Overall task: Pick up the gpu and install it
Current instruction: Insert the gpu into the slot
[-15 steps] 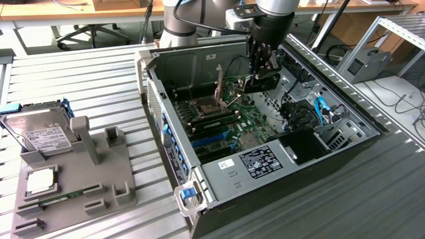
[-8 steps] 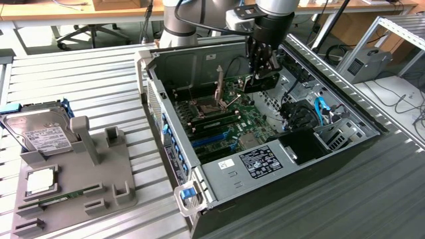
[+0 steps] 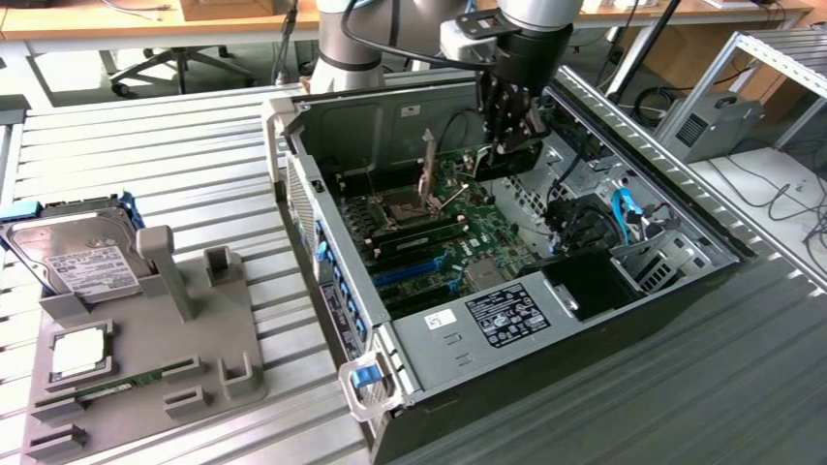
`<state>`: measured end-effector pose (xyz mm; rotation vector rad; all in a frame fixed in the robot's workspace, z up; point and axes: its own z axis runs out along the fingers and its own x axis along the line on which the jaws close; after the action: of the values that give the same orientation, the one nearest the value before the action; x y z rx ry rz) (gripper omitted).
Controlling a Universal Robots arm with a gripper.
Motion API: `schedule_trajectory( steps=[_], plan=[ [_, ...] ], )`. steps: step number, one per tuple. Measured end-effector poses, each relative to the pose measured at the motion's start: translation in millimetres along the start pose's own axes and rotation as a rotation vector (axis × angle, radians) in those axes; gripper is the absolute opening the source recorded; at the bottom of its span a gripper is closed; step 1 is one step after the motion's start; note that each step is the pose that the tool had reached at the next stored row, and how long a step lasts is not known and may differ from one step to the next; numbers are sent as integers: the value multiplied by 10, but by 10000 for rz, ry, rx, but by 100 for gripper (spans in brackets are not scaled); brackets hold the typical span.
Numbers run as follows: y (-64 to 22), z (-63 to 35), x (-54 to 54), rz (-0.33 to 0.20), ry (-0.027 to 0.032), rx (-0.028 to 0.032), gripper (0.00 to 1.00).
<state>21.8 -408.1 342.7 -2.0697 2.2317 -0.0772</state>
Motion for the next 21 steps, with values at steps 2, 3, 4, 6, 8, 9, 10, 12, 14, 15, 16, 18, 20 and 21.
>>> schedule_trajectory(
  steps=[2, 3, 4, 6, 8, 9, 10, 12, 14, 15, 16, 18, 20, 21],
  plan=[
    [0, 0, 0, -130, -14, -5, 26],
    [0, 0, 0, -178, -19, -6, 26],
    [0, 0, 0, -256, -27, -10, 26],
    [0, 0, 0, -364, -38, -14, 26],
    [0, 0, 0, -470, -49, -17, 26],
    [0, 0, 0, -535, -55, -20, 26],
    [0, 0, 0, -577, -60, -21, 26],
    [0, 0, 0, -668, -70, -25, 26],
    [0, 0, 0, -758, -79, -28, 26],
    [0, 0, 0, -803, -84, -30, 26],
    [0, 0, 0, -850, -88, -31, 26],
    [0, 0, 0, -948, -98, -35, 26],
    [0, 0, 0, -1058, -110, -39, 26],
    [0, 0, 0, -1102, -114, -41, 26]
  ],
)
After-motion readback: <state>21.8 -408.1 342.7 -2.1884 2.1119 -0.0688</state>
